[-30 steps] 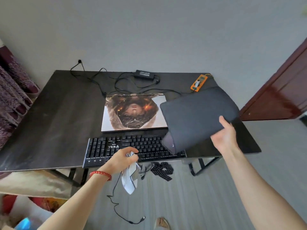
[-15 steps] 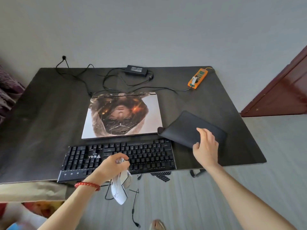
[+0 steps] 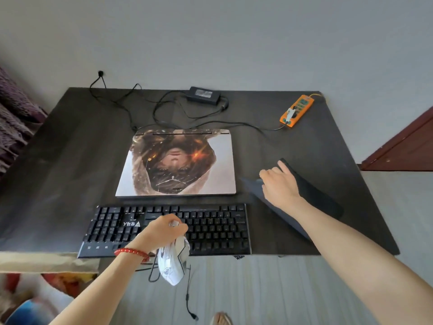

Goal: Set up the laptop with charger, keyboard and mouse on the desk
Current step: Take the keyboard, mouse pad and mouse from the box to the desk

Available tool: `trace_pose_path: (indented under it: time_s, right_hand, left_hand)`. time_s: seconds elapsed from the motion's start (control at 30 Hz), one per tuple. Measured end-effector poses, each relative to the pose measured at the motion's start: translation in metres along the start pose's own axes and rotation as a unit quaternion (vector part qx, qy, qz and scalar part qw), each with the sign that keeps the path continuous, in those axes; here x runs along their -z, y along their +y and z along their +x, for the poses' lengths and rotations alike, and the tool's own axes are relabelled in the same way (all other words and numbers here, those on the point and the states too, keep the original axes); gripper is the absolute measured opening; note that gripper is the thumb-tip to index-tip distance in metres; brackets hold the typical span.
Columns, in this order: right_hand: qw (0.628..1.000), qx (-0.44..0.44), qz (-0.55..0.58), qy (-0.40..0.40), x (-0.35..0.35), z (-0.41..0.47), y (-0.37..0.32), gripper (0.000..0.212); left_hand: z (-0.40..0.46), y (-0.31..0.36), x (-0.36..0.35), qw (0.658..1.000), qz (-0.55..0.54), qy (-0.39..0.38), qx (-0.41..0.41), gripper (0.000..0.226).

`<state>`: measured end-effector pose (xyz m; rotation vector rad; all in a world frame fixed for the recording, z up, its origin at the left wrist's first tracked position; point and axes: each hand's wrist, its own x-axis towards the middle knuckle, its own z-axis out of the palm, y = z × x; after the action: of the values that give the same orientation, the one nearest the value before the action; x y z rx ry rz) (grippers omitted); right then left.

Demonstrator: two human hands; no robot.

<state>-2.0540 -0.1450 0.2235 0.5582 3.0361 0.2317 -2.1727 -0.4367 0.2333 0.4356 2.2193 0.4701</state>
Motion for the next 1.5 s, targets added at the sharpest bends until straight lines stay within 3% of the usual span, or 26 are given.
trace_pose_path:
  time_s: [0.1,0.23,0.33,0.37,0.43,0.5,0.53,0.57,0.6,0.77,0.9,1.07,1.23,1.37,1.43,1.5]
  right_hand:
    - [0.991,-0.106,-0.074,-0.018,0.026,0.001,0.033,0.027]
    - [0.969,-0.165,-0.165,-0.075,0.063,0.007,0.071,0.048]
    - [0.951,-0.248,-0.143,-0.118,0.079,0.022,0.08,0.072]
    - [0.947,-0.283,-0.077,-0.133,0.083,0.028,0.078,0.079]
    - [0.91,-0.339,0.196,-0.135,0.087,0.04,0.07,0.077]
    - [0.767,-0.367,0.521,-0.075,0.092,0.045,0.064,0.066]
    - [0.702,-0.366,0.61,-0.036,0.092,0.044,0.063,0.06]
    - [0.675,-0.36,0.644,-0.011,0.088,0.042,0.064,0.056]
    - [0.683,-0.352,0.64,-0.007,0.082,0.038,0.064,0.053]
    - [0.82,-0.296,0.47,-0.137,0.022,-0.011,0.039,0.043]
    - [0.84,-0.264,0.413,-0.232,-0.025,-0.052,0.002,0.046]
    - [0.921,-0.212,0.242,-0.218,-0.057,-0.076,-0.016,0.061]
    - [0.938,-0.184,0.163,-0.243,-0.07,-0.076,-0.022,0.064]
    - [0.938,-0.193,0.17,-0.233,-0.071,-0.079,-0.023,0.063]
    - [0.925,-0.248,0.194,-0.212,-0.068,-0.08,-0.018,0.065]
    - [0.884,-0.377,0.234,-0.148,-0.062,-0.08,-0.009,0.067]
  left_hand:
    - [0.007,0.014,-0.001,0.999,0.043,-0.024,0.015,0.021]
    - [0.014,0.037,-0.002,0.993,0.108,-0.044,0.015,0.042]
    - [0.02,0.048,-0.004,0.991,0.126,-0.047,0.011,0.044]
    - [0.022,0.05,-0.005,0.991,0.127,-0.047,0.01,0.043]
    - [0.023,0.051,-0.006,0.99,0.13,-0.048,0.013,0.042]
    - [0.022,0.05,-0.007,0.99,0.13,-0.045,0.016,0.041]
    - [0.023,0.049,-0.007,0.991,0.126,-0.041,0.015,0.04]
    - [0.023,0.048,-0.007,0.992,0.12,-0.035,0.014,0.04]
    - [0.023,0.048,-0.007,0.993,0.111,-0.028,0.013,0.039]
    - [0.02,0.047,-0.007,0.997,0.058,0.037,0.019,0.034]
    - [0.015,0.044,-0.012,0.995,0.034,0.09,0.033,0.041]
    - [0.008,0.039,-0.029,0.972,0.085,0.217,-0.011,0.045]
    - [0.016,0.035,-0.033,0.95,0.13,0.277,-0.052,0.046]
    - [0.029,0.04,-0.033,0.943,0.198,0.254,-0.083,0.054]
    - [0.033,0.041,-0.033,0.943,0.216,0.238,-0.082,0.054]
    - [0.037,0.041,-0.033,0.946,0.218,0.228,-0.076,0.055]
